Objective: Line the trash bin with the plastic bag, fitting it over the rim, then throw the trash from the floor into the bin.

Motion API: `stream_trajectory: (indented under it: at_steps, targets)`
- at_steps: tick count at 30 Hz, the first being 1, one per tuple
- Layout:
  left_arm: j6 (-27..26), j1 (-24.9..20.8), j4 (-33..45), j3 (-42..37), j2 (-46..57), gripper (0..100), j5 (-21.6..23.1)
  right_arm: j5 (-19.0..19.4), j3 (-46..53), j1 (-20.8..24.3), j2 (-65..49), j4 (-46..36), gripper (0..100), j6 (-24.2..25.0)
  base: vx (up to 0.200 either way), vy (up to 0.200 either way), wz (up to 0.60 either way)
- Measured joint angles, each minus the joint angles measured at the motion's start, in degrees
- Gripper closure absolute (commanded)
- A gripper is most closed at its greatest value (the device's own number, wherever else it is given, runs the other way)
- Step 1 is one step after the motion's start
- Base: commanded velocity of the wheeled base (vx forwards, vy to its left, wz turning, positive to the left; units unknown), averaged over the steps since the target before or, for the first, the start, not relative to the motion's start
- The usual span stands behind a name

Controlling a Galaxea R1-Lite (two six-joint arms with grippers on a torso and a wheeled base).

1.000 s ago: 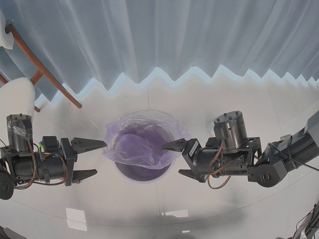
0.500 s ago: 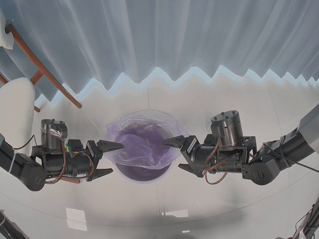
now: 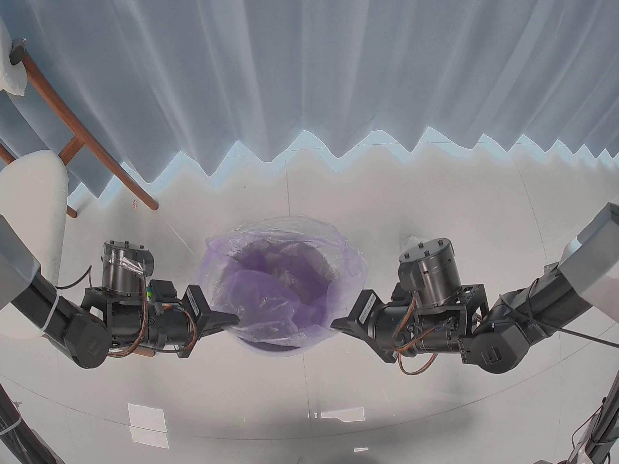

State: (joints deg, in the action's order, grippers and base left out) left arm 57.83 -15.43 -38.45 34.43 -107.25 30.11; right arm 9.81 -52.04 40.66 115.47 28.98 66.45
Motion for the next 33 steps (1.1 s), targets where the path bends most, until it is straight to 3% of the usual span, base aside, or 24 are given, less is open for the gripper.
stream_trajectory:
  at_steps: [4,10,13,20,26,33]
  targets:
    - [-7.8,-0.2,0.2,-2.8,-0.7,100,-1.2,-0.1,3.0,0.4,0.6,0.6,100,-3.1,0.000,0.000,0.00]
    - [-15.4,-0.9,0.0,-4.7,-4.4,100,-9.4,-0.7,6.5,1.0,2.9,3.8,100,-7.5,0.000,0.000,0.00]
    - [-19.1,-1.4,-0.2,-5.2,-6.8,100,-13.0,-2.8,7.7,1.8,4.7,5.1,100,-10.5,0.000,0.000,0.00]
    - [-23.1,-3.4,-0.6,-5.4,-10.8,100,-19.2,-6.1,8.3,3.1,8.0,5.5,100,-17.7,0.000,0.000,0.00]
    - [-25.6,-5.0,-1.1,-5.1,-13.1,100,-23.6,-11.2,8.1,3.4,10.9,5.7,100,-24.4,0.000,0.000,0.00]
    - [-30.4,-5.6,-7.0,-4.4,-16.9,100,-28.0,-16.2,5.4,3.3,15.2,6.9,100,-29.0,0.000,0.000,0.00]
